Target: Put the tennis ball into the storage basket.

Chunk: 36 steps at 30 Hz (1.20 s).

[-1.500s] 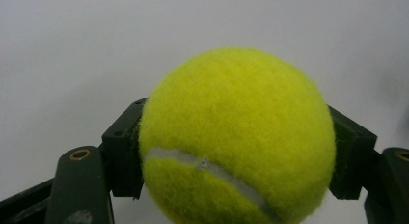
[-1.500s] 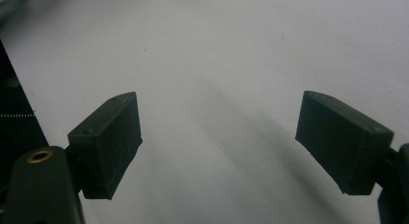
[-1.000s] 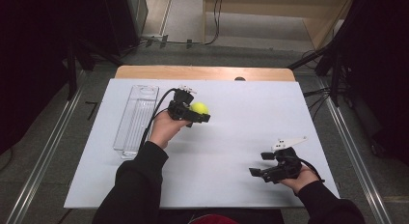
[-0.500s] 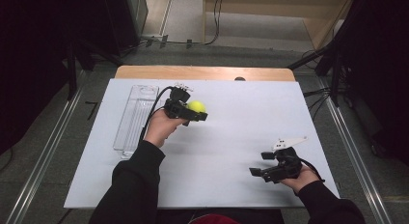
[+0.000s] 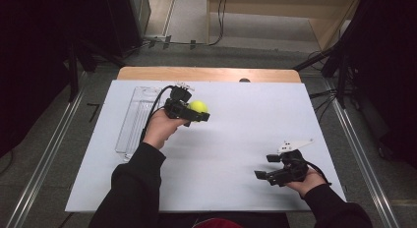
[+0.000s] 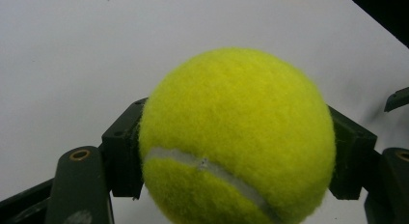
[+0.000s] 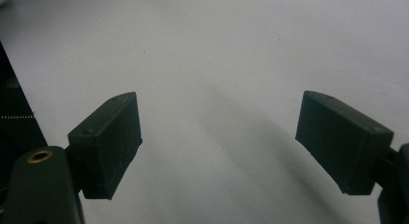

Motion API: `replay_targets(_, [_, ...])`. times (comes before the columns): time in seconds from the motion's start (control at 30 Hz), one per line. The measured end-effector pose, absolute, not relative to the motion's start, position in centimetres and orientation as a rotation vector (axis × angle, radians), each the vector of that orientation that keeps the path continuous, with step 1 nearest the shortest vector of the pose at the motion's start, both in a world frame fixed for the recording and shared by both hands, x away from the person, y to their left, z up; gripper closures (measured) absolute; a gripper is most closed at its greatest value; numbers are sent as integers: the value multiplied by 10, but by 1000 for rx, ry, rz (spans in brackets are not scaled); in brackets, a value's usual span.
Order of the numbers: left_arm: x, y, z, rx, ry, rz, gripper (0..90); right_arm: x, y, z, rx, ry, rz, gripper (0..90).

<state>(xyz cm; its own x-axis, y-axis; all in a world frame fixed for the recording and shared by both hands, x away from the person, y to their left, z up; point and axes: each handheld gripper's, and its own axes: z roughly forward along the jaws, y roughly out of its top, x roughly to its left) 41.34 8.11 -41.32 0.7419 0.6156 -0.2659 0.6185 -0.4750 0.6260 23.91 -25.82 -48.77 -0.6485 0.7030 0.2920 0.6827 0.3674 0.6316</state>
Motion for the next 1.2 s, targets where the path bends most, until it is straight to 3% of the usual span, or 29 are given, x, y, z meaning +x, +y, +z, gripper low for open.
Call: replay_targets(1.2, [415,110,-395,2193,972,5,265,240,-258,-487,1302,2574,1171,142])
